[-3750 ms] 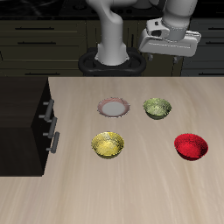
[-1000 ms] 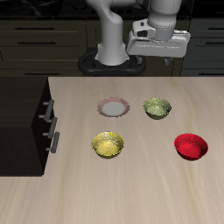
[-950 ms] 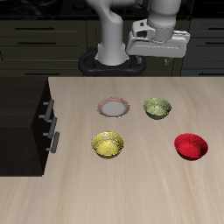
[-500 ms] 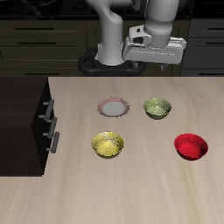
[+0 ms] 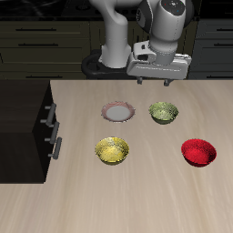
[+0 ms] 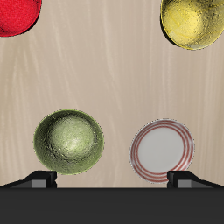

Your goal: Place the green bowl on top of the wooden cabinet

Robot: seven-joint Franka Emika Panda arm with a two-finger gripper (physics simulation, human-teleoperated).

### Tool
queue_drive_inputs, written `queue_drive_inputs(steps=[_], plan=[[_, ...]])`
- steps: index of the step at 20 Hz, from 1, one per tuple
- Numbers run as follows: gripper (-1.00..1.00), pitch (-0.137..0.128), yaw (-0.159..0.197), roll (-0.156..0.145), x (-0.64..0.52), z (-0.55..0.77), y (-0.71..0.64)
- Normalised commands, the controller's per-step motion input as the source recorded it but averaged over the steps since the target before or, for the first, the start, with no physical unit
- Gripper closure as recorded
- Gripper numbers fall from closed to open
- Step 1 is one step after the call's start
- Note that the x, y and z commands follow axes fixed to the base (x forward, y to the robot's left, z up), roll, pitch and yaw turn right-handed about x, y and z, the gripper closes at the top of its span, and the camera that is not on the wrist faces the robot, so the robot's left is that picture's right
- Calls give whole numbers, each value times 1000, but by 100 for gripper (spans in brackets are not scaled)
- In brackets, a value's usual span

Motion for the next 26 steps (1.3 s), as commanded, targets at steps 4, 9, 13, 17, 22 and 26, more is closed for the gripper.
queue_drive_inputs(steps=[4,9,13,17,22,26], plan=[[-100,50,25,-1,-45,-382,78],[-100,44,-9,7,-84,-286,62],[-100,40,8,3,-38,-279,17],[-100,12,-2,2,-12,-75,-40],[-100,32,4,3,-20,-222,2],[-100,33,16,-2,-43,-311,6]])
